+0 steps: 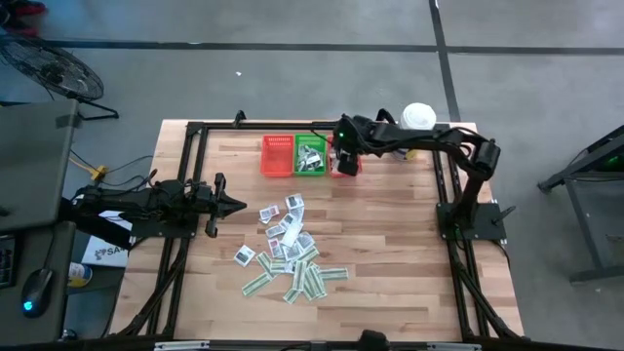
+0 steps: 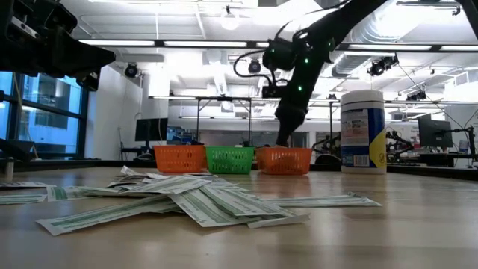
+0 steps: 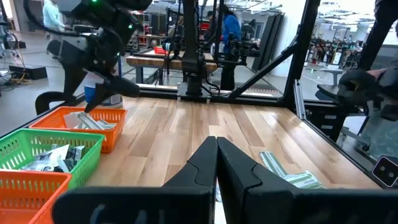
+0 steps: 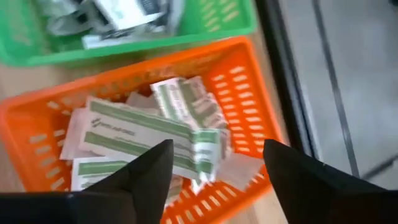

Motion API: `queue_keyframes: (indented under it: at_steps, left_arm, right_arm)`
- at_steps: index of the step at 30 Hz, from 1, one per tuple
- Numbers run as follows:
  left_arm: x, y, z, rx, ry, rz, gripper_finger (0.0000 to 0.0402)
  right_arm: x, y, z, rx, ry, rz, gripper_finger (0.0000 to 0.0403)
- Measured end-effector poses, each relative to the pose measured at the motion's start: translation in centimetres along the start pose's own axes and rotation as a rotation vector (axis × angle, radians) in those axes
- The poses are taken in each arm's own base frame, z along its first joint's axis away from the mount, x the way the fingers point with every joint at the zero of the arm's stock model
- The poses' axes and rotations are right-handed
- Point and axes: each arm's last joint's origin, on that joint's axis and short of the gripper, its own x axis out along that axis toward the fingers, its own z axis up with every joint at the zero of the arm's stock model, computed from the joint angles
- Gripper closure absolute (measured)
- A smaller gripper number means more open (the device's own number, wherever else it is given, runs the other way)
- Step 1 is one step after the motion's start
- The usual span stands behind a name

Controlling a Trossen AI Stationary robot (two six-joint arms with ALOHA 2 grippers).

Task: Pick & Place First Aid Supplies
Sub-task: Put the bandage pack into the right orange bin

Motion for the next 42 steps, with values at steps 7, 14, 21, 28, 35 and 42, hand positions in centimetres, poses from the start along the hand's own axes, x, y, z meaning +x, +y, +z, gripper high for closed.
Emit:
queue_keyframes:
  at_steps: [7,14,21,28,35,42]
  left_arm:
    - [0.0,0.0,0.0,0.000,0.000,0.000,0.0400]
    - [0.0,0.0,0.0,0.000,0.000,0.000,0.0400]
    - [0.0,0.0,0.0,0.000,0.000,0.000,0.0400]
    - [0.0,0.0,0.0,0.000,0.000,0.000,0.0400]
    - [0.0,0.0,0.0,0.000,0.000,0.000,0.0400]
    - [0.0,0.0,0.0,0.000,0.000,-0.001,0.0400]
  right_arm:
    - [-4.0,1.2,0.4,0.220,-0.034,-0.077,0.0143]
    - [-8.4,4.3,0.0,0.591,-0.046,-0.028,0.0143]
    - [-10.7,9.1,-0.8,0.912,0.024,0.050,0.0143]
    - [-11.8,14.5,-1.8,1.100,0.143,0.144,0.0144]
    - [-11.5,20.4,-3.1,1.178,0.332,0.223,0.0143]
    - [-10.3,25.4,-3.7,1.218,0.426,0.330,0.0143]
